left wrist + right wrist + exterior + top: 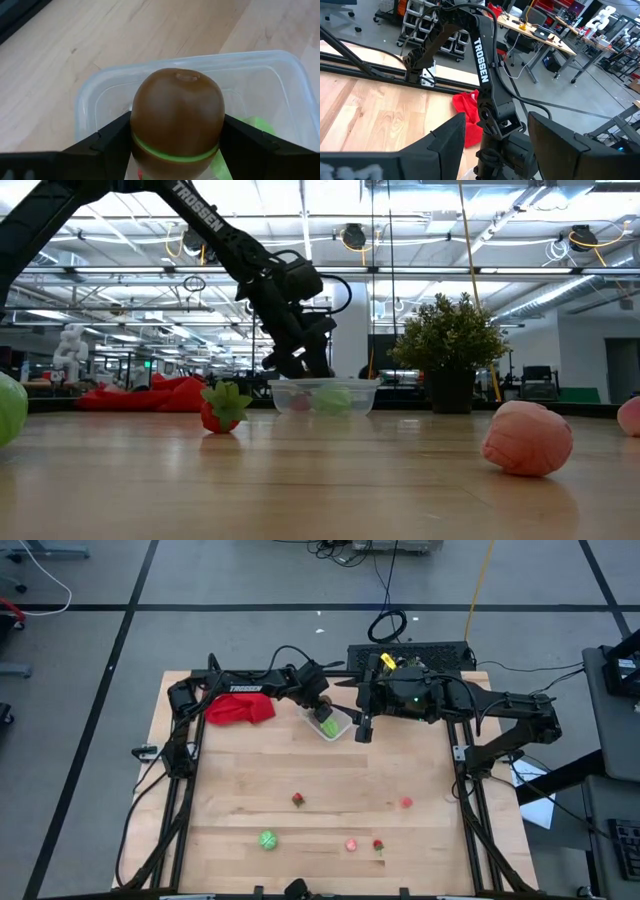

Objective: Pick and placing Produce into tupperware
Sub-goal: Put the brown kiwi into the transparent bin, then put the green cabbage into the transparent bin

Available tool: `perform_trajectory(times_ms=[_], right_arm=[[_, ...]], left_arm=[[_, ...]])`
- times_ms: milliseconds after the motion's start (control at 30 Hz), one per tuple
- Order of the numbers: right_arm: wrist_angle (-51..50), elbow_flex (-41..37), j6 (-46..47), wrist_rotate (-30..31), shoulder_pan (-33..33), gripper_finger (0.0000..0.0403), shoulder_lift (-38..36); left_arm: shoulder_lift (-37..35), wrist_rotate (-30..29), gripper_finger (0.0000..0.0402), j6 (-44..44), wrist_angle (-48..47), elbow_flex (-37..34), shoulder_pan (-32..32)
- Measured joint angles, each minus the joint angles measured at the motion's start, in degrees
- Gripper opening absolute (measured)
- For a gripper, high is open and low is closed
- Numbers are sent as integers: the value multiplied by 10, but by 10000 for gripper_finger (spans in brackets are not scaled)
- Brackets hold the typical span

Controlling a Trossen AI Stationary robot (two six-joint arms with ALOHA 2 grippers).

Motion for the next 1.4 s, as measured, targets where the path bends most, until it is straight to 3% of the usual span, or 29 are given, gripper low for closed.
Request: perform_trajectory(times_ms=[233, 933, 1400], right_arm=[[0, 0, 0, 0, 0, 205, 0], [0, 0, 0, 0, 0, 205, 0], [-14, 0, 2, 0, 0, 205, 0]], left_arm=[[0, 0, 297, 0, 0, 0, 0], [-1, -3, 294, 0, 6, 8, -4], [-3, -34, 294, 16, -163, 96, -39]])
